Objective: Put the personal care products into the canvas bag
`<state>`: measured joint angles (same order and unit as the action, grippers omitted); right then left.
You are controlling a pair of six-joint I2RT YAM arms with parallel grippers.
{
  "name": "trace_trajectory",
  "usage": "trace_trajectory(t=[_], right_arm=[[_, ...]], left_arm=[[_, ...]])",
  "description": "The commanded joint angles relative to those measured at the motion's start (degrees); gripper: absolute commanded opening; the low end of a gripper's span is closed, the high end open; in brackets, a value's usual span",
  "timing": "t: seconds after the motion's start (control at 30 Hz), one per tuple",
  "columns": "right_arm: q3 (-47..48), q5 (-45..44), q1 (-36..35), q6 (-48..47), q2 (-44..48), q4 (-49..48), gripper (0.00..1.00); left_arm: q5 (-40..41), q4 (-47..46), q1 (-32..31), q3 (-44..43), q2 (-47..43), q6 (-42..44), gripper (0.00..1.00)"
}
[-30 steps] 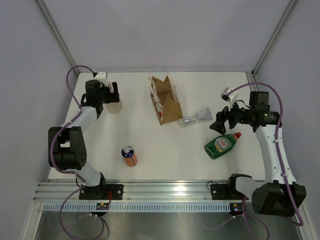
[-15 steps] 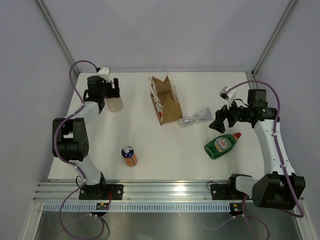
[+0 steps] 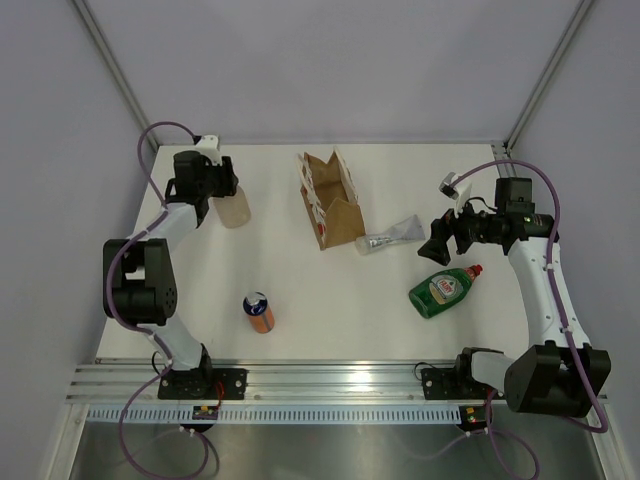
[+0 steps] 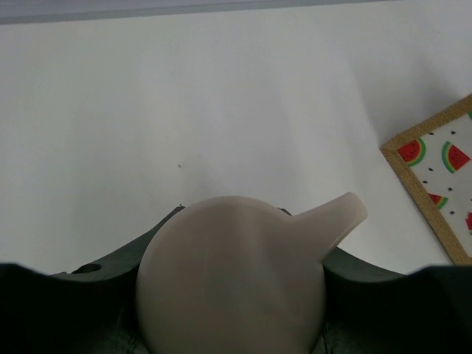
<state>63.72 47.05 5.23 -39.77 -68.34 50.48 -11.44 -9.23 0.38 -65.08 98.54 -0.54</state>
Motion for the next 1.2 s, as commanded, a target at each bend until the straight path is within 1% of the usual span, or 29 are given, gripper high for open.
trace_trajectory(t=[0.0, 0.13, 0.27, 0.33, 0.43, 0.6, 0.77, 0.9, 1.03, 1.1, 1.17], right_arm=[[0.35, 0.85, -0.05, 1.0, 1.36, -0.47, 1.0], [0.52, 2.08, -0.05, 2.32, 1.45, -0.47, 1.0], [0.7, 2.61, -0.05, 3.29, 1.71, -0.38, 1.0], [0.44, 2.44, 0.04, 3.29, 2.06, -0.38, 0.99], [0.0, 2.26, 0.04, 3.29, 2.5, -0.12, 1.0], [0.0, 2.44, -0.05, 3.47, 2.68, 0.06, 1.0], [-0.18, 2.87, 0.04, 3.65, 2.68, 0.06, 0.99], [-0.18, 2.09, 0.21, 3.03, 2.86, 0.06, 1.0], [-0.27, 2.0, 0.74, 2.85, 3.12, 0.06, 1.0], [-0.44, 2.0, 0.83, 3.03, 3.12, -0.2, 1.0], [-0.44, 2.35, 0.83, 3.73, 2.86, -0.64, 1.0]], left_arm=[[-5.17, -1.94, -2.22, -0.93, -8.44, -3.59, 0.0], [-4.47, 0.26, -3.98, -0.05, -14.76, -8.07, 0.0], [-4.82, 1.24, -4.42, 1.35, -19.77, -16.14, 0.0], [-5.25, 1.5, -4.86, 2.32, -21.72, -18.78, 0.0], [-5.69, 3.52, -6.27, 1.37, -24.8, -21.25, 0.0], [-3.24, 4.93, -10.31, -1.62, -29.01, -23.72, 0.0], [0.89, 6.86, -15.92, -9.95, -28.93, -24.25, 0.0], [2.39, 6.77, -17.61, -15.59, -27.71, -24.69, 0.0], [0.9, 6.69, -19.01, -20.34, -24.29, -26.09, 0.0], [0.63, 6.51, -20.85, -23.58, -22.26, -26.53, 0.0], [0.89, 6.24, -23.4, -26.31, -18.14, -26.19, 0.0]])
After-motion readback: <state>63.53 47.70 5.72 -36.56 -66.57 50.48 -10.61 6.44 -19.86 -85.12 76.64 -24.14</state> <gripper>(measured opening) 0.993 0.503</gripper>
